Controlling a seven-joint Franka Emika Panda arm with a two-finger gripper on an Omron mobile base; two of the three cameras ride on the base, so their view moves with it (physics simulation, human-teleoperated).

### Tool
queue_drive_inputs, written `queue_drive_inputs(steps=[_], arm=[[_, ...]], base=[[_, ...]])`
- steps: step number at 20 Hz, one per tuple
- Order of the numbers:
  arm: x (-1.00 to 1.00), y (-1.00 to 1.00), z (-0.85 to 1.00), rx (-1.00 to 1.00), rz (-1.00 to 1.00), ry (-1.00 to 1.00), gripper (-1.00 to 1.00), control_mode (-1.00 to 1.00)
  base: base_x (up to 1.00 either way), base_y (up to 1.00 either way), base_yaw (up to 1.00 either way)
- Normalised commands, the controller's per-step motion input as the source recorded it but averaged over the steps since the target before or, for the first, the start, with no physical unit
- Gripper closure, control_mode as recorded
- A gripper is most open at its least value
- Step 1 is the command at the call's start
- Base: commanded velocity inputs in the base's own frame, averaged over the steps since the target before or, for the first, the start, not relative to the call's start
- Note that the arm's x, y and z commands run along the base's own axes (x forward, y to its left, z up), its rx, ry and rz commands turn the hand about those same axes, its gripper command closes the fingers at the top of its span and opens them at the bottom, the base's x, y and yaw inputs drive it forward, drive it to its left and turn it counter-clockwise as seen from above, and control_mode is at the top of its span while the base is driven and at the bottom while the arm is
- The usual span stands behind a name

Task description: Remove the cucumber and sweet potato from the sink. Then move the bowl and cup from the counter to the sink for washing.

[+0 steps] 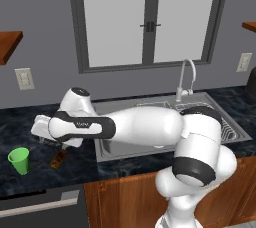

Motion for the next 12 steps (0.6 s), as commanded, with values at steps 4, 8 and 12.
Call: queue_drive_inputs(steps=[4, 8, 12], arm=[[0.18, 0.17, 0.0, 0.0, 0.02, 0.0, -1.0, -1.0], [0.23, 0.18, 0.0, 0.0, 0.0, 0.01, -1.0, -1.0], [0.21, 0.2, 0.0, -0.02, 0.0, 0.01, -1.0, -1.0]], base=[[0.0, 0.0, 0.0], [0.0, 0.0, 0.0], [0.0, 0.0, 0.0]])
